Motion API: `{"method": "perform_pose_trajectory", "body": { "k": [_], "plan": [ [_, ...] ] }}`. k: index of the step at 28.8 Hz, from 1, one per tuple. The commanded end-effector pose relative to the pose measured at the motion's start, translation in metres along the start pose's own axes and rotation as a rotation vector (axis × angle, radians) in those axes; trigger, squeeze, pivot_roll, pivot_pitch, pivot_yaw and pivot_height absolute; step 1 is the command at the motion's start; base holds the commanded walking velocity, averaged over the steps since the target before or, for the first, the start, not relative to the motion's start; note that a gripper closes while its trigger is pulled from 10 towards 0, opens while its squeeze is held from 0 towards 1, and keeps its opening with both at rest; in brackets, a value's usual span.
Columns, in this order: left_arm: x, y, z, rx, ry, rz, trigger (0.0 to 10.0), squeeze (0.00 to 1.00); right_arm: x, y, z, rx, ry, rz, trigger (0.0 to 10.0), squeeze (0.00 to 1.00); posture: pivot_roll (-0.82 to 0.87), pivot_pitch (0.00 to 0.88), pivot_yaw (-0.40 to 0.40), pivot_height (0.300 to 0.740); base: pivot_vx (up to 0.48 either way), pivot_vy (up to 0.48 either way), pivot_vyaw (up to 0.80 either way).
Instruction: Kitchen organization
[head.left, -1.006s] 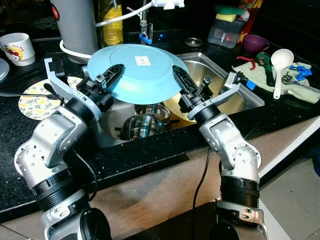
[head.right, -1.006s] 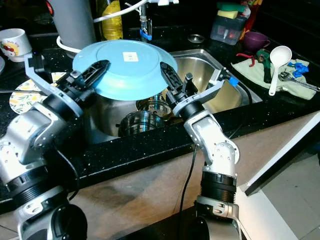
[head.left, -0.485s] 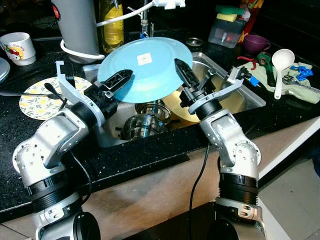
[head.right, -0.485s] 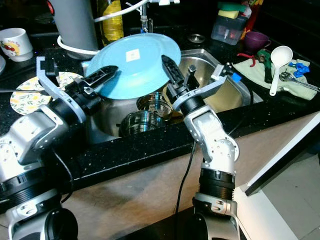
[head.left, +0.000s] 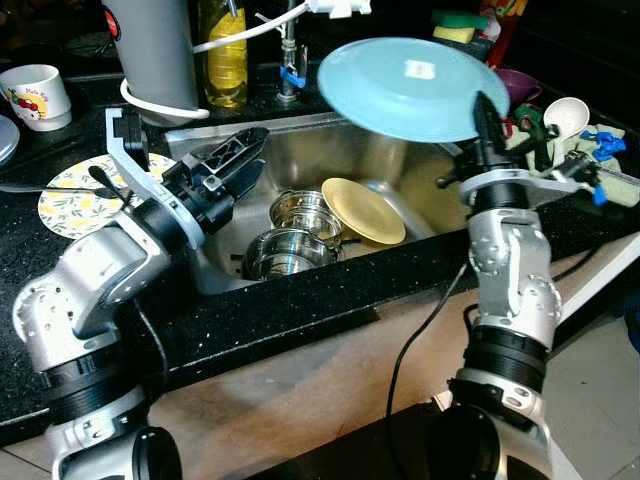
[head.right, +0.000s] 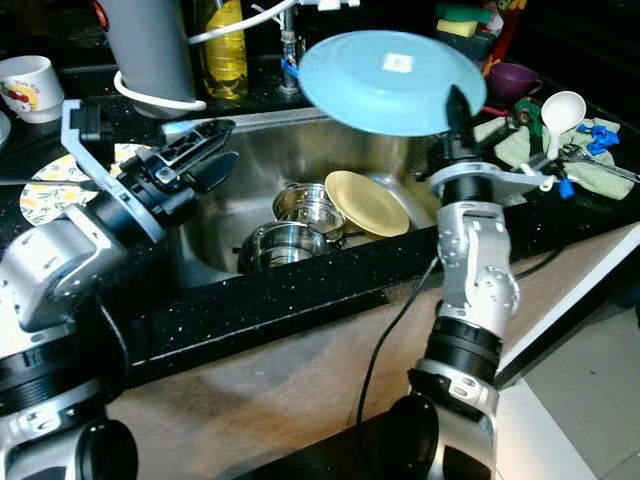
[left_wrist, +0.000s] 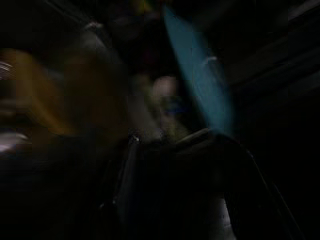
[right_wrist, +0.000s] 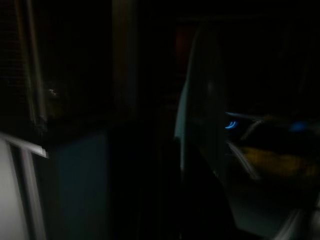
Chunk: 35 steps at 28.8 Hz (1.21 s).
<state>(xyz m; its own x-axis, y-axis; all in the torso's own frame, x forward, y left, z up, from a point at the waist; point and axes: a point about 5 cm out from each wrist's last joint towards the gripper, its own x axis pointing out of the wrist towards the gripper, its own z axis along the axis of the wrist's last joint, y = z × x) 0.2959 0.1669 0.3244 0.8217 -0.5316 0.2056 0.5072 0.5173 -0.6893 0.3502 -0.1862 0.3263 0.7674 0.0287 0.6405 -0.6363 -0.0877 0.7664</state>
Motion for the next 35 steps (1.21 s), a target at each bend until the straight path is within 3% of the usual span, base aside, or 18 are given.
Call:
{"method": "perform_pose_trajectory", "body": {
  "k": [1, 2, 3, 5, 8, 15, 16, 18, 19, 21, 22, 24, 25, 28, 35],
  "plan": [
    [0.0, 0.0, -0.005, 0.119, 0.032, 0.039, 10.0, 0.0, 0.0, 0.001, -0.004, -0.079, 0.037, 0.004, 0.0, 0.0, 0.02, 0.18, -0.022, 0.74, 0.0, 0.0, 0.0],
    [0.0, 0.002, -0.006, 0.242, 0.065, 0.089, 10.0, 0.0, 0.0, 0.001, -0.007, -0.167, 0.078, -0.002, 0.0, 0.0, 0.02, 0.18, -0.021, 0.74, 0.0, 0.0, 0.0],
    [0.004, -0.002, -0.011, 0.635, 0.144, 0.159, 10.0, 0.0, 0.001, 0.0, -0.02, -0.37, 0.185, -0.01, 0.0, 0.0, 0.02, 0.18, -0.019, 0.74, 0.0, 0.0, 0.0],
    [0.007, -0.005, -0.015, 0.848, 0.17, 0.167, 10.0, 0.0, 0.001, -0.002, -0.029, -0.5, 0.256, -0.015, 0.0, 0.0, 0.02, 0.181, -0.017, 0.74, 0.0, 0.0, 0.0],
    [0.009, -0.011, -0.013, 0.988, 0.135, 0.145, 10.0, 0.0, 0.002, -0.005, -0.034, -0.566, 0.296, -0.011, 0.0, 0.0, 0.02, 0.18, -0.017, 0.74, 0.0, 0.0, 0.0],
    [0.008, -0.016, -0.015, 1.143, 0.126, 0.055, 10.0, 0.0, 0.001, -0.008, -0.043, -0.695, 0.371, 0.005, 0.0, 0.0, 0.02, 0.179, -0.018, 0.74, 0.0, 0.0, 0.0],
    [0.005, -0.009, -0.017, 1.236, 0.127, 0.062, 10.0, 0.0, 0.001, -0.012, -0.046, -0.788, 0.409, 0.009, 1.8, 0.0, 0.02, 0.176, -0.018, 0.74, 0.0, 0.0, 0.0],
    [0.005, -0.009, -0.017, 1.236, 0.127, 0.062, 10.0, 0.0, 0.001, -0.012, -0.046, -0.788, 0.409, 0.009, 1.8, 0.0, 0.02, 0.176, -0.018, 0.74, 0.0, 0.0, 0.0],
    [0.003, -0.001, -0.018, 1.317, 0.134, 0.068, 10.0, 0.0, 0.0, -0.015, -0.05, -0.877, 0.448, 0.018, 2.0, 0.0, 0.02, 0.175, -0.018, 0.74, 0.0, 0.0, 0.0],
    [0.003, -0.001, -0.018, 1.317, 0.134, 0.068, 10.0, 0.0, 0.0, -0.015, -0.05, -0.877, 0.448, 0.018, 2.0, 0.0, 0.02, 0.175, -0.018, 0.74, 0.0, 0.0, 0.0],
    [0.001, 0.005, -0.02, 1.346, 0.137, 0.077, 10.0, 0.0, -0.002, -0.02, -0.055, -0.976, 0.496, 0.033, 7.3, 0.0, 0.02, 0.174, -0.018, 0.74, 0.0, 0.0, 0.0],
    [-0.002, 0.013, -0.021, 1.36, 0.137, 0.088, 10.0, 0.0, -0.008, -0.035, -0.068, -1.183, 0.633, 0.089, 10.0, 0.0, 0.02, 0.174, -0.017, 0.74, 0.0, 0.0, 0.0],
    [-0.002, 0.013, -0.021, 1.36, 0.137, 0.088, 10.0, 0.0, -0.008, -0.035, -0.068, -1.183, 0.633, 0.089, 10.0, 0.0, 0.02, 0.174, -0.017, 0.74, 0.0, 0.0, 0.0],
    [-0.003, 0.017, -0.02, 1.374, 0.145, 0.103, 10.0, 0.0, -0.011, -0.05, -0.087, -1.346, 0.793, 0.184, 10.0, 0.0, 0.02, 0.175, -0.023, 0.74, 0.0, 0.0, 0.0],
    [-0.006, 0.021, -0.017, 1.356, 0.14, 0.102, 10.0, 0.0, -0.01, -0.068, -0.108, -1.462, 0.996, 0.315, 10.0, 0.0, 0.02, 0.176, -0.027, 0.74, 0.0, 0.0, 0.0]
  ]
}}
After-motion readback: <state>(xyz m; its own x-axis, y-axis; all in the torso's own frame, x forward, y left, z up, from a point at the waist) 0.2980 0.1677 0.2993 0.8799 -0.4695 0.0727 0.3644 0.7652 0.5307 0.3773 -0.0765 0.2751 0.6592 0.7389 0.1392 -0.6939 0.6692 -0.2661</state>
